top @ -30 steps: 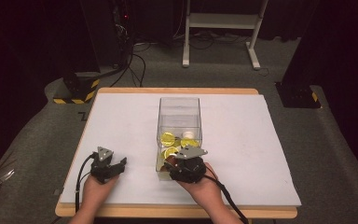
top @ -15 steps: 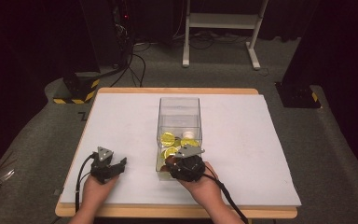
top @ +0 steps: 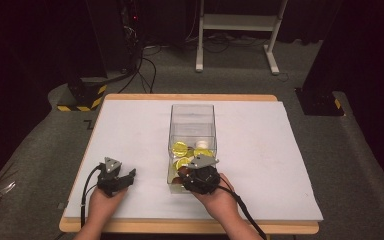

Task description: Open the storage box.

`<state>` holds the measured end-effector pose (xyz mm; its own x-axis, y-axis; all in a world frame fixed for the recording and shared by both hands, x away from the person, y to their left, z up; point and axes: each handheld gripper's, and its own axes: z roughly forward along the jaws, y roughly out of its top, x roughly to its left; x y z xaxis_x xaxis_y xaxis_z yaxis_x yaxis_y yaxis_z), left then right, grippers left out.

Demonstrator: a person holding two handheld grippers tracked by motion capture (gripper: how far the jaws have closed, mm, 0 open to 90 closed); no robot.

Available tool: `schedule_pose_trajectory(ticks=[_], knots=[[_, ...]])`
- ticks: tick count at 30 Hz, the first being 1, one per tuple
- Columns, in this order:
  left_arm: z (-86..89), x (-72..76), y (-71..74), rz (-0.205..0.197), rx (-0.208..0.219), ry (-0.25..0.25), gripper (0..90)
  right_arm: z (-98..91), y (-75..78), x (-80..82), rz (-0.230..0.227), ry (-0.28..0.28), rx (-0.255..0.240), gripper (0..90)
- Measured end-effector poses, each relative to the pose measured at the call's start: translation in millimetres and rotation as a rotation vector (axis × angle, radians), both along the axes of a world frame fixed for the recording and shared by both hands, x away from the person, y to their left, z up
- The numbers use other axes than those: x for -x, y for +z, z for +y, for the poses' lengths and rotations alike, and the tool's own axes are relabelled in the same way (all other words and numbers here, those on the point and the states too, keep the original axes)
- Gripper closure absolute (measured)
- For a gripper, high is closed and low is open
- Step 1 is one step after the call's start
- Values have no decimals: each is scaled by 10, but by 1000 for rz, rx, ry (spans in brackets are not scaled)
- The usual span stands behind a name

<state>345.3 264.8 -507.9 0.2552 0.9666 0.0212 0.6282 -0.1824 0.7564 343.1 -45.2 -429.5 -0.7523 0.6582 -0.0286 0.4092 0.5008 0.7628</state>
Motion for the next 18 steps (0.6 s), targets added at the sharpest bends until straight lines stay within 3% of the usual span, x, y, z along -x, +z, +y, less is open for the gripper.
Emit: schedule_pose_trajectory(ticks=[7,18], knots=[[1,-1,0,1,1,0,375,-33,22,7,-27,-16,-6,592],[0,0,0,0,1,1,375,1,25,-19,-5,-10,5,559]])
